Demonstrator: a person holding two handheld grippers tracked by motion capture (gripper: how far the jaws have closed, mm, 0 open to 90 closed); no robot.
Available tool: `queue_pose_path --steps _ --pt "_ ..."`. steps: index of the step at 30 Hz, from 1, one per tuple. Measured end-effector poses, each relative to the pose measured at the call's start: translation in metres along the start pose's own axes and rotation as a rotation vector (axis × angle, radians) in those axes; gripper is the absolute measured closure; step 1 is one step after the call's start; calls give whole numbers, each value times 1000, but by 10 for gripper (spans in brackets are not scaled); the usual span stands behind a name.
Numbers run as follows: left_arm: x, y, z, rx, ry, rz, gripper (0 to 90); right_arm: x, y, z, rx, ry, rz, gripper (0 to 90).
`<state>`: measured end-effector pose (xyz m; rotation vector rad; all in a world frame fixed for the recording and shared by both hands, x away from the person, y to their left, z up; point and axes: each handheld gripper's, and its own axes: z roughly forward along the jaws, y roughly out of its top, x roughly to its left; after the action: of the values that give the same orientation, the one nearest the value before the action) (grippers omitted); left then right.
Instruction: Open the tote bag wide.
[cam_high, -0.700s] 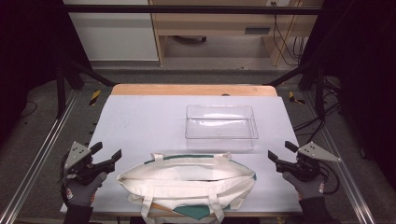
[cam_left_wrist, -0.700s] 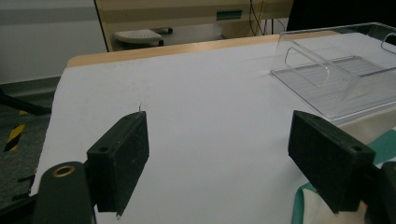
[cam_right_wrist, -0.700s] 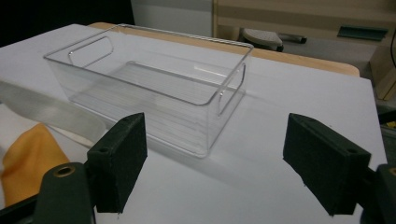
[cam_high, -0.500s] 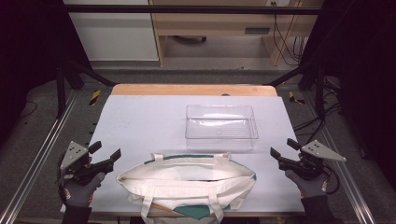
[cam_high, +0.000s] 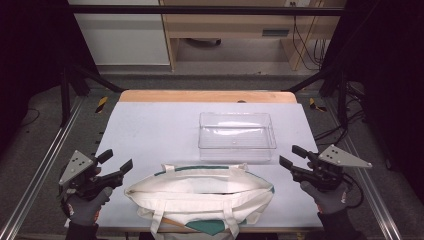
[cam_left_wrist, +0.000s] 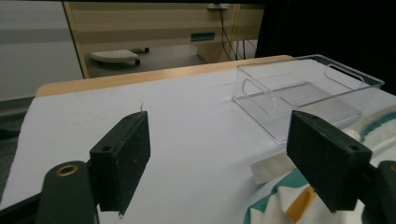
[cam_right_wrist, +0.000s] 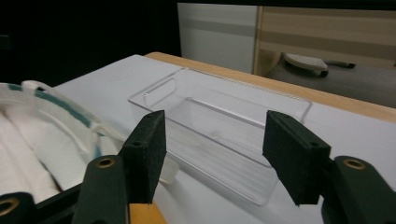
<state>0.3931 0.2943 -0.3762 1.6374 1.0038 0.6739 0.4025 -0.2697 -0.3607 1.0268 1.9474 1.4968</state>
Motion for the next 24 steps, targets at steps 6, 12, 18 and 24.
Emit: queue_pose_path --steps 6,12,18,24 --pt "-17 2 4 40 -44 42 242 24 3 16 57 86 -31 429" --pt "-30 -1 11 85 -69 85 292 33 -1 30 118 156 -14 490" --pt "-39 -7 18 137 -98 125 350 40 1 35 154 174 -51 527" --pt "-40 -16 26 195 -118 135 427 47 5 45 186 195 -77 538"
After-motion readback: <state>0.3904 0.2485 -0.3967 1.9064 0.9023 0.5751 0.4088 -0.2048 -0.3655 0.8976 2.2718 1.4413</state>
